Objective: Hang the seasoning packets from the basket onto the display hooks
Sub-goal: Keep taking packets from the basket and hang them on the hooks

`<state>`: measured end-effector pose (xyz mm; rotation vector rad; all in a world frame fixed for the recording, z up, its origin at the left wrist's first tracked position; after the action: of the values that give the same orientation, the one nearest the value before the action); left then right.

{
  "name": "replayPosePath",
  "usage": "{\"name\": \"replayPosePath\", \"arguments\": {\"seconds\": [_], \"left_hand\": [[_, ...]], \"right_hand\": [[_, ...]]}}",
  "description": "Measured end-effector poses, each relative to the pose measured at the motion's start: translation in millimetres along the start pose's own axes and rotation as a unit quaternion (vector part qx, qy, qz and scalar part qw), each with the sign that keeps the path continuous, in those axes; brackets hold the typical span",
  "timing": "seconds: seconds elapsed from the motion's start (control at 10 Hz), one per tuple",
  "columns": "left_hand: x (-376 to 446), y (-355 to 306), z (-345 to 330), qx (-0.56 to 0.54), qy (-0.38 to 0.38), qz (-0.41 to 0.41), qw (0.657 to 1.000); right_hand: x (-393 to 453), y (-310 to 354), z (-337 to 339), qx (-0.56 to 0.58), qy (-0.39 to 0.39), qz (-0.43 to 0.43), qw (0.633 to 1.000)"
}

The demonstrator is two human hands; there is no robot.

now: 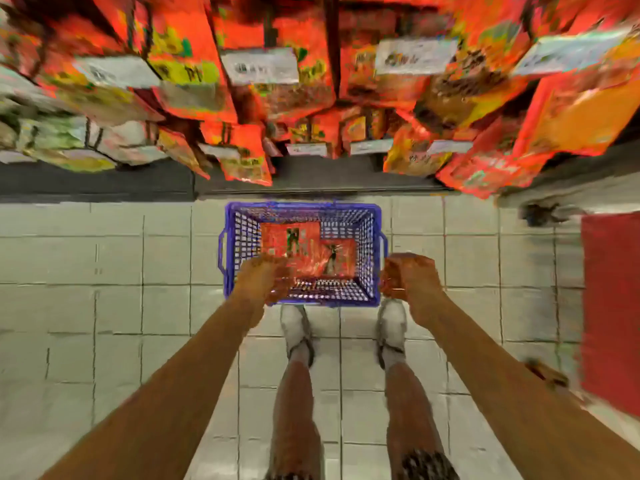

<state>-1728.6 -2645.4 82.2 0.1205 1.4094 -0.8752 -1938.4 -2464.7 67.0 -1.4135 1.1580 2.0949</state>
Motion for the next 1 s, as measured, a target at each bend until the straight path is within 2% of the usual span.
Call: {"name": "replayPosePath", "arguments": {"seconds": [0.1, 0.2, 0.3, 0.4, 0.5, 0.7, 0.8, 0.9, 1.0], "left_hand": [[120, 74, 4, 0.081, 0.009, 0.054, 0.995], [191, 109, 5, 0.167, 0.026, 0.040, 0.985], [305, 156, 5, 0.342, 0.014, -0.009, 0.939], [368, 176, 2, 0.436, -0.022, -0.040, 0.899], [441, 186, -8, 0.530, -0.042, -0.117, 0.839], [518, 214, -32, 0.716, -0.017, -0.135, 0.685], [518, 210, -38, 0.750, -0.050, -0.165, 0.639], [496, 189, -45, 0.712, -0.052, -0.271, 0.646], [471, 177, -52, 0.581, 0.041, -0.342, 0.737]], "right_hand": [[111, -99, -57, -0.011, -0.004, -0.064, 0.998], [167, -142, -90, -0.048, 0.020, -0.076, 0.996], [254, -203, -134, -0.093, 0.067, -0.096, 0.989], [320, -247, -152, -0.110, 0.074, -0.139, 0.981], [359, -272, -160, -0.108, 0.051, -0.160, 0.980], [401, -285, -172, -0.095, 0.027, -0.114, 0.989], [406, -282, -174, -0.088, 0.029, -0.111, 0.989], [399, -273, -177, -0.088, 0.044, -0.110, 0.989], [392, -259, -181, -0.079, 0.063, -0.076, 0.992]]}}
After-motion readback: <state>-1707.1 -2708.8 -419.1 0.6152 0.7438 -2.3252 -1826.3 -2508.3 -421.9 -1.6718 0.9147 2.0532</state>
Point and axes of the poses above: each hand's wrist, its own x-axis towards the middle knuckle, its own z-axis out of the back of the hand, y = z × x, the point moved 9 cm from there along x, towards the middle knuckle, and after that the axes turned 2 degrees about x, right-handed, at the moved point
